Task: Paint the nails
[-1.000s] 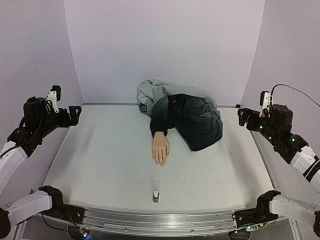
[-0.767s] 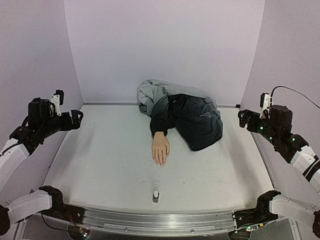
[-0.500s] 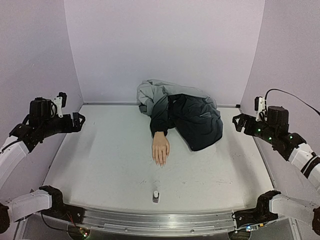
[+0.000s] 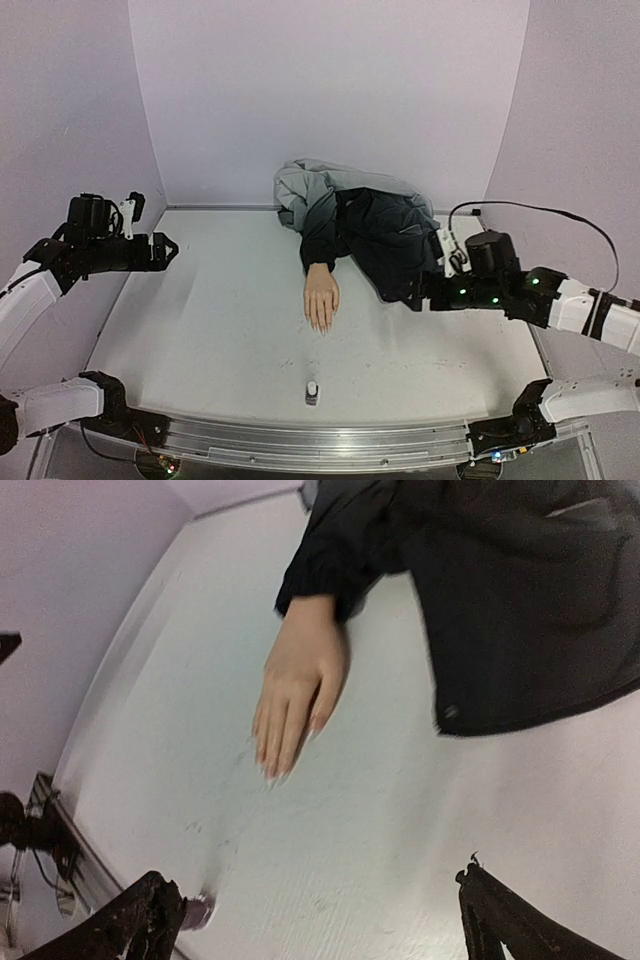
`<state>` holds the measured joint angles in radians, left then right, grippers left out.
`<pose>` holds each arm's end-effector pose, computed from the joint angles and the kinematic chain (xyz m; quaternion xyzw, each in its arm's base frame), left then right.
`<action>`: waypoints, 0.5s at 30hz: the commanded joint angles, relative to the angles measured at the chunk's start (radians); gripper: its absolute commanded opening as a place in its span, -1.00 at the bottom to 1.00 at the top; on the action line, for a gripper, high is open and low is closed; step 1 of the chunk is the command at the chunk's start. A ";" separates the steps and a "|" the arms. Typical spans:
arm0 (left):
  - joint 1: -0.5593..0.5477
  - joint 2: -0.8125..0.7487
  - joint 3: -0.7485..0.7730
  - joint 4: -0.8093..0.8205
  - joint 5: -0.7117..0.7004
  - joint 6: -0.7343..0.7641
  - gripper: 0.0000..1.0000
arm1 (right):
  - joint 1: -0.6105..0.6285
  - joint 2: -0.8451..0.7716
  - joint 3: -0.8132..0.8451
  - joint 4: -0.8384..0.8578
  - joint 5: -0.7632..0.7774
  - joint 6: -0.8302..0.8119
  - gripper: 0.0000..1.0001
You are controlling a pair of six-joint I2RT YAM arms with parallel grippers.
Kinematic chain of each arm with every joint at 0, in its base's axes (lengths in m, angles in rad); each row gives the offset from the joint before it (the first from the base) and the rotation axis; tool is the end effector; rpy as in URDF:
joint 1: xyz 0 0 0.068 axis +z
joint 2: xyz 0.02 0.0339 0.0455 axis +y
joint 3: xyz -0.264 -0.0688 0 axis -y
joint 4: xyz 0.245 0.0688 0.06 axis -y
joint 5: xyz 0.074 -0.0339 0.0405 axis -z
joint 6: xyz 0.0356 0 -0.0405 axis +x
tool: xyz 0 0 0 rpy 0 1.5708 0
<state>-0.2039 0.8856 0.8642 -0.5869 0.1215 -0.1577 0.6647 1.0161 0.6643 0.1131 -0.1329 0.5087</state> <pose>0.1841 -0.0425 0.3102 0.0485 0.8839 -0.1360 0.4448 0.1843 0.1504 0.2840 -0.1020 0.7790 0.3848 0.4845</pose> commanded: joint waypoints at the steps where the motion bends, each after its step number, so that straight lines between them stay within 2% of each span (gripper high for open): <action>1: 0.002 0.009 0.061 -0.008 0.041 0.012 0.99 | 0.238 0.173 0.097 0.025 0.076 0.087 0.97; 4: 0.001 0.015 0.067 -0.013 0.043 0.014 0.99 | 0.407 0.335 0.196 0.013 0.110 0.089 0.97; 8: 0.001 0.014 0.070 -0.012 0.055 0.016 0.99 | 0.565 0.506 0.320 0.009 0.123 0.093 0.97; 12: 0.001 0.015 0.076 -0.013 0.065 0.018 0.99 | 0.649 0.624 0.417 -0.049 0.162 0.110 0.96; 15: 0.002 0.018 0.079 -0.012 0.074 0.019 0.99 | 0.671 0.678 0.458 -0.107 0.212 0.139 0.85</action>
<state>-0.2039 0.9043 0.8841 -0.6033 0.1669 -0.1547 1.3205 1.6474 1.0512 0.1005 -0.0132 0.6037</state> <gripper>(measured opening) 0.995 0.954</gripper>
